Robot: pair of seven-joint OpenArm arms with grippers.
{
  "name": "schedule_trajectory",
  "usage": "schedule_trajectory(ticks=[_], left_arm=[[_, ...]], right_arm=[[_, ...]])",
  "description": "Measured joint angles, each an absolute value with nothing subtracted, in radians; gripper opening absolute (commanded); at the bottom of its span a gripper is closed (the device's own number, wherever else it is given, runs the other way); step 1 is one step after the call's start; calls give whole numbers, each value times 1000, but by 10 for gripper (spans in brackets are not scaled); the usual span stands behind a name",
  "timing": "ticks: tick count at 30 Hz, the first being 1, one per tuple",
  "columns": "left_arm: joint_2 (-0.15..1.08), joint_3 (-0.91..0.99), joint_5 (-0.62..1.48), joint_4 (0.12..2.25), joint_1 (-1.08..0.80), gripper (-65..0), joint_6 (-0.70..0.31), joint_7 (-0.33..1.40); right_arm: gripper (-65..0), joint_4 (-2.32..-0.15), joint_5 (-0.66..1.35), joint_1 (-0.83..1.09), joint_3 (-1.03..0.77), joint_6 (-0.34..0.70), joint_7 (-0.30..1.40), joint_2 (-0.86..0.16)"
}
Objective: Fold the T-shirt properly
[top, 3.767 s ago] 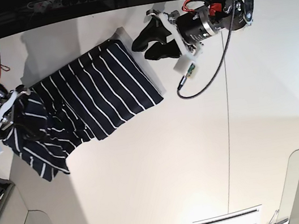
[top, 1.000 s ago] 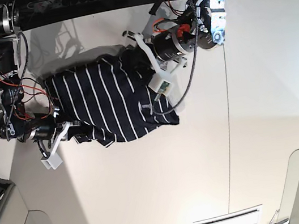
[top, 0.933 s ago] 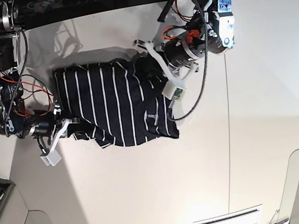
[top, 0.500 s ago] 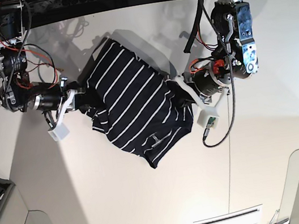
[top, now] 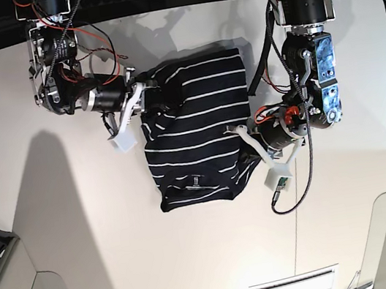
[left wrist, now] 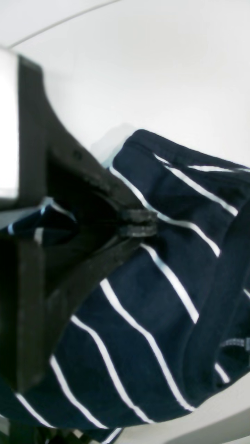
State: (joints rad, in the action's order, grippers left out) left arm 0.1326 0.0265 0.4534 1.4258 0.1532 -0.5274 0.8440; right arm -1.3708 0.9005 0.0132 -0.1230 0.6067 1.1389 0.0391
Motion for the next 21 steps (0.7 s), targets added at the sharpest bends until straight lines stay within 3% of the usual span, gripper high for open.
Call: schedule_trajectory(ticks=[6, 11, 21], left_arm=[[195, 25, 498, 1436, 152, -650, -516, 842], [290, 31, 561, 1522, 126, -650, -509, 853], [346, 260, 636, 1810, -200, -650, -501, 912]], right_arm=[[-650, -1394, 894, 8, -111, 607, 1142, 25], [-650, -1493, 889, 10, -112, 608, 1161, -67], [-650, -1734, 894, 141, -109, 609, 1186, -287]])
